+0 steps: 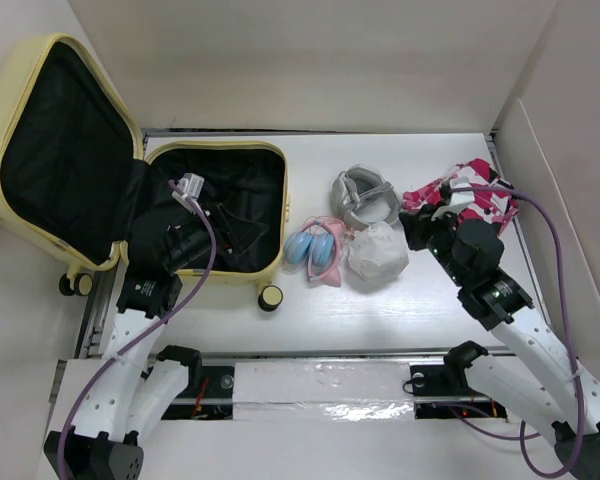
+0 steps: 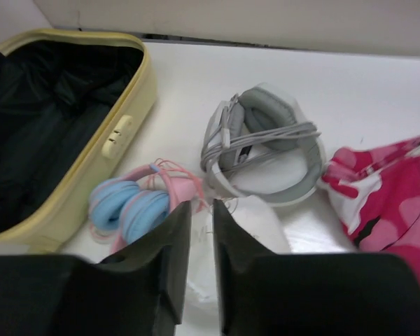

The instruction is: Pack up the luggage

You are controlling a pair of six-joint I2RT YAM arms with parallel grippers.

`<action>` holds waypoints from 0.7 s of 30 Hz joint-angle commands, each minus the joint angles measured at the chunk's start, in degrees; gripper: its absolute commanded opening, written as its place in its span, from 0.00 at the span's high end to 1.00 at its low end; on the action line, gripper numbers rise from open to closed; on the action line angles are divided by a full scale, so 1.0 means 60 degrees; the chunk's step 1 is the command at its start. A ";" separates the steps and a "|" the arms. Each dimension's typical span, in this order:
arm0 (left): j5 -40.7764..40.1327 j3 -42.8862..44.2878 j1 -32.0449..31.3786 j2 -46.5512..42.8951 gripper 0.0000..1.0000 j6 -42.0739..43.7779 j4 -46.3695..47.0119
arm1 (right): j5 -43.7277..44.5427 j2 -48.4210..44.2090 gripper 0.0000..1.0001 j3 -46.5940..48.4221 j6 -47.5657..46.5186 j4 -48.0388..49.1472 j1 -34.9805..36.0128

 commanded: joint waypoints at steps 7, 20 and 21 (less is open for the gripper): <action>-0.0039 0.0175 -0.0131 -0.0301 0.49 0.0490 -0.0222 | 0.0477 0.0193 1.00 -0.0150 0.0442 -0.1274 -0.0061; -0.2001 0.1374 -0.1464 0.0927 0.82 0.1457 -0.1817 | 0.0888 0.3603 0.21 0.2055 0.0106 -0.2444 -0.0061; -0.2308 0.1738 -0.1828 0.1118 0.82 0.1574 -0.1921 | 0.0901 0.3940 0.21 0.2453 0.0105 -0.2721 -0.0061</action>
